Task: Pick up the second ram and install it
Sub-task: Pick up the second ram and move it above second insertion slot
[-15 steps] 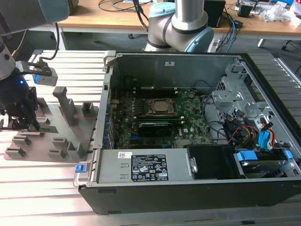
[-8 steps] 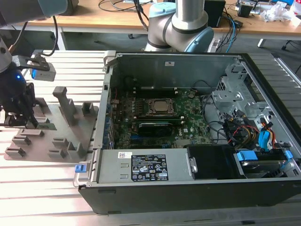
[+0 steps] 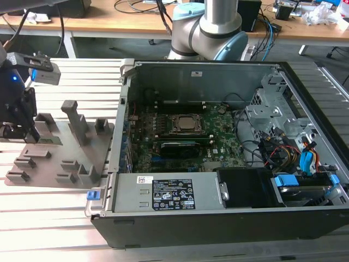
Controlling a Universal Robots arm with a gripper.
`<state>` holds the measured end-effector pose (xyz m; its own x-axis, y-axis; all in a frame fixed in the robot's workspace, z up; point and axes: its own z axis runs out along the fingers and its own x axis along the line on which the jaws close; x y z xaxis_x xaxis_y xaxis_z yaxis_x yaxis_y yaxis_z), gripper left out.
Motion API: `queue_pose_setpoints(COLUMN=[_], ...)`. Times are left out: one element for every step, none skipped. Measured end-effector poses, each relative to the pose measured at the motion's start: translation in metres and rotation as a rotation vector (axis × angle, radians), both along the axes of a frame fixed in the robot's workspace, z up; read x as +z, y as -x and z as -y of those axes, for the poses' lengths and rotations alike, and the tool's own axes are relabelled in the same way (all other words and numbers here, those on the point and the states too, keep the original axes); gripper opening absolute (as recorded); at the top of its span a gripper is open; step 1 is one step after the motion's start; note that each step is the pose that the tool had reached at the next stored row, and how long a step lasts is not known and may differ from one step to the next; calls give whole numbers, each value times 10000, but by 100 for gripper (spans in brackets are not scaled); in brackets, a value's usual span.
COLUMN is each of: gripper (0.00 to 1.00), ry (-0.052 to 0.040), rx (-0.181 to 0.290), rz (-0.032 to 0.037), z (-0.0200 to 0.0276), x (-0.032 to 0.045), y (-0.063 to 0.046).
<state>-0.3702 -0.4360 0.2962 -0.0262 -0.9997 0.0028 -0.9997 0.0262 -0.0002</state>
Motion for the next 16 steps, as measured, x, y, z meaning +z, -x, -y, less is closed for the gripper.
queue_pose_setpoints(gripper=[14, 14, 14, 14, 14, 14, 14, 14, 14, 14, 14, 14, 14, 14, 14, 14], ry=[0, 0, 0, 0, 0, 0, 0, 0, 0, 1, 0, 0, 0, 0, 1, 0], rx=[0, 0, 1, 0, 0, 0, 0, 0, 0, 1, 0, 0, 0, 0, 0, 1], rz=[0, 0, 0, -1, 0, 0, 0, 0, 0, -1, -1, -1, 0, -1, -1, -1], z=[0, 0, 0, 0, 0, 0, 0, 0, 0, 0, 0, 0, 0, 0, 0, 0], x=[43, 87, 124, 166, 205, 246, 281, 306, 349, 374, 386, 397, 415, 443, 469, 528], y=[0, 0, 0, 0, 0, 0, 0, 0, 0, 0, 0, 0, 0, 0, 0, 0])
